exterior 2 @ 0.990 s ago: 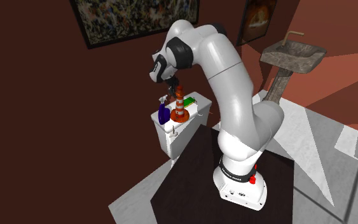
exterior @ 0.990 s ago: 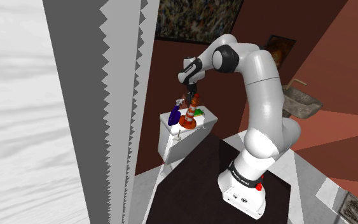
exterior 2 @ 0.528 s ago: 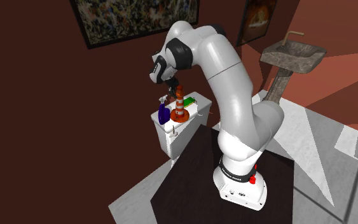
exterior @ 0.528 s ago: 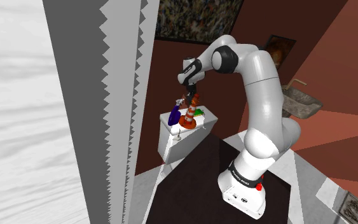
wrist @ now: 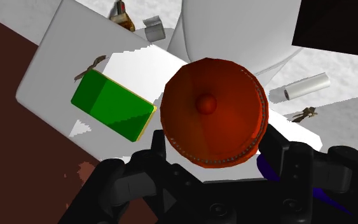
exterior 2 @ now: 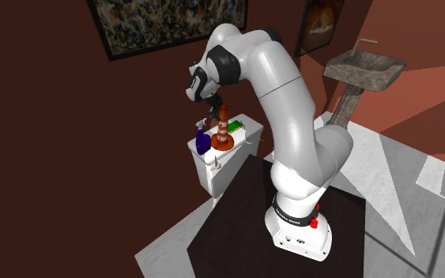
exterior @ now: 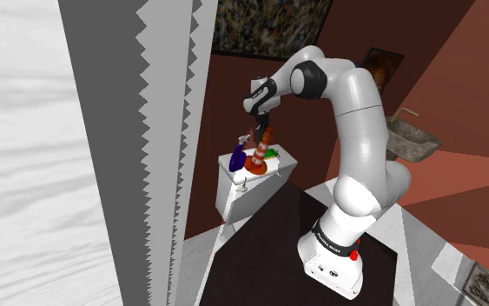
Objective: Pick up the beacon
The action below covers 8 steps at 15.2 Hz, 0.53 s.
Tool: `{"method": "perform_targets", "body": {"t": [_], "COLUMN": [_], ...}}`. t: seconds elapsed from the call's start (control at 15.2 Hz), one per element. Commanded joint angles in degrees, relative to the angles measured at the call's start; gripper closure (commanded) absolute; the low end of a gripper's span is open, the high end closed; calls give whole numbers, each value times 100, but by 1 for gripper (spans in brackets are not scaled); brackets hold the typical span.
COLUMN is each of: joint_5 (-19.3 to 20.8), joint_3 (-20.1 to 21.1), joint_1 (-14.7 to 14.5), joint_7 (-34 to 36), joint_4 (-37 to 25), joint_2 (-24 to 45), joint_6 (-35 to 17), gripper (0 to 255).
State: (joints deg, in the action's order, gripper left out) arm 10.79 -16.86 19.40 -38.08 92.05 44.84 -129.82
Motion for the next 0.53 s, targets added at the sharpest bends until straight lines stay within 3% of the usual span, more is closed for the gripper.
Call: {"method": "perform_targets", "body": {"t": [0.0,0.46], "joint_5": [11,41], "joint_3": [-13,-53], "joint_1": [-22,-66], "joint_7": [-10,-94], "joint_4": [31,67], "joint_2": [-112,-481], "joint_6": [75,394], "gripper": [255,255]}}
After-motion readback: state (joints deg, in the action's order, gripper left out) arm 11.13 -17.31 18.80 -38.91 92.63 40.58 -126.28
